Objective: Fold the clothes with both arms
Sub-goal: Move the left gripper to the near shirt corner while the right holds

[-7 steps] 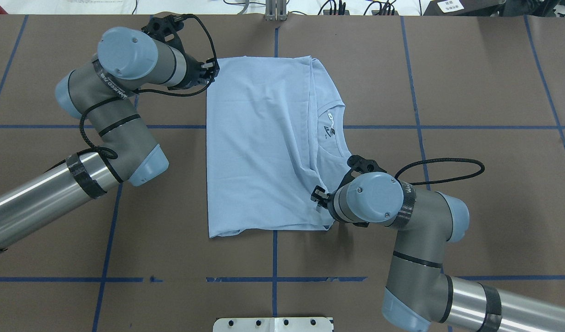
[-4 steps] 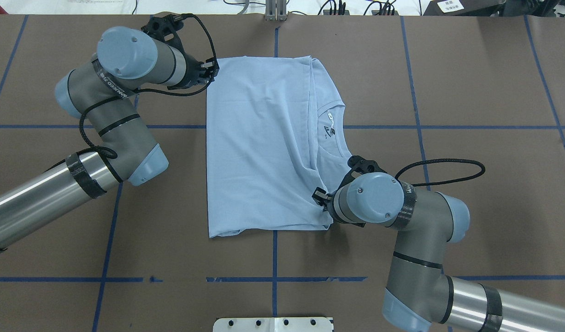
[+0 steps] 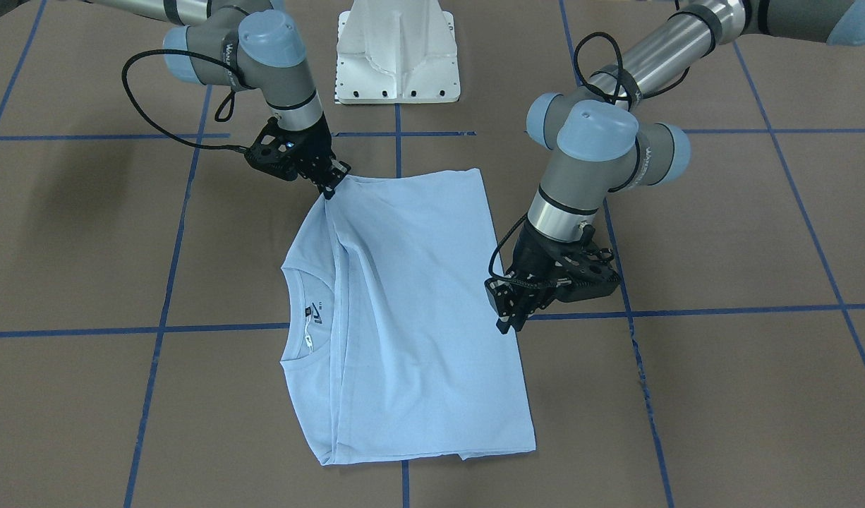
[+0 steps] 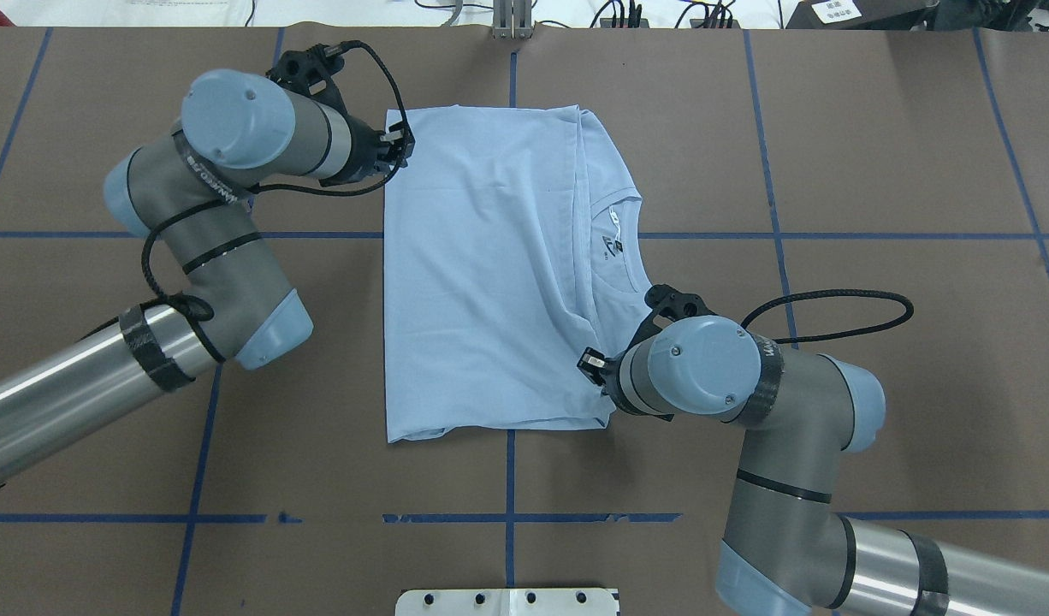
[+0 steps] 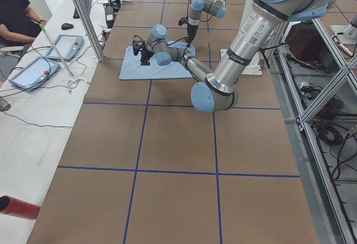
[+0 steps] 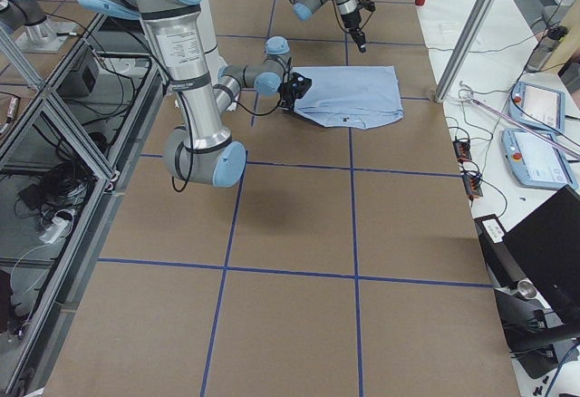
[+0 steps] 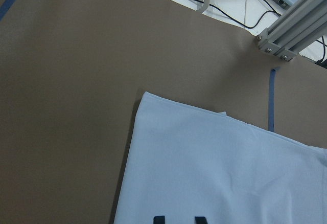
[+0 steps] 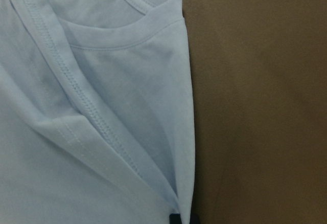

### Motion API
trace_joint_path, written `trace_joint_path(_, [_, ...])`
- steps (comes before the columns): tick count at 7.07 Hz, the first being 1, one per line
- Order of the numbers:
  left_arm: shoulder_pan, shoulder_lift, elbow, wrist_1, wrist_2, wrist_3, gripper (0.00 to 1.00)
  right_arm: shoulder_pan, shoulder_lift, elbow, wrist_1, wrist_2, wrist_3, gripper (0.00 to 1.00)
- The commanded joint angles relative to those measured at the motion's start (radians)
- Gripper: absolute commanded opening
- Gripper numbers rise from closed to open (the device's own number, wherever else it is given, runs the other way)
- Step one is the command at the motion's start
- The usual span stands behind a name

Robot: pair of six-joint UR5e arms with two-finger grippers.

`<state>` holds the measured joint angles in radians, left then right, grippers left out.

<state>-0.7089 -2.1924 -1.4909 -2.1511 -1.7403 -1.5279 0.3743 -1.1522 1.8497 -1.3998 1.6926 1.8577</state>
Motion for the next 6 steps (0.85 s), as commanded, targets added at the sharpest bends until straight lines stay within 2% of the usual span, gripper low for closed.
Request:
trace_joint_path(1, [0.186,0.167,-0.275,0.057,0.025,-0.226,0.37,-0.005,-0.011,0.066,-0.071,0.001,0.001,0.0])
trace_joint_path(2, [0.291,0.227,-0.361,0.104,0.101,-0.282,0.43,-0.009,-0.015,0.066,-0.071,-0.004,0.001,0.0])
trace_joint_path(3, [0.372,0.27,-0.386,0.115,0.144,-0.34,0.5,-0.012,-0.015,0.069,-0.071,-0.004,0.003,0.0])
trace_joint_path(5, [0.455,0.302,-0.385,0.125,0.175,-0.386,0.58,-0.021,-0.017,0.069,-0.071,-0.008,0.003,0.0])
trace_joint_path(6, [0.466,0.306,-0.382,0.125,0.191,-0.393,0.58,-0.021,-0.017,0.069,-0.071,-0.008,0.003,0.0])
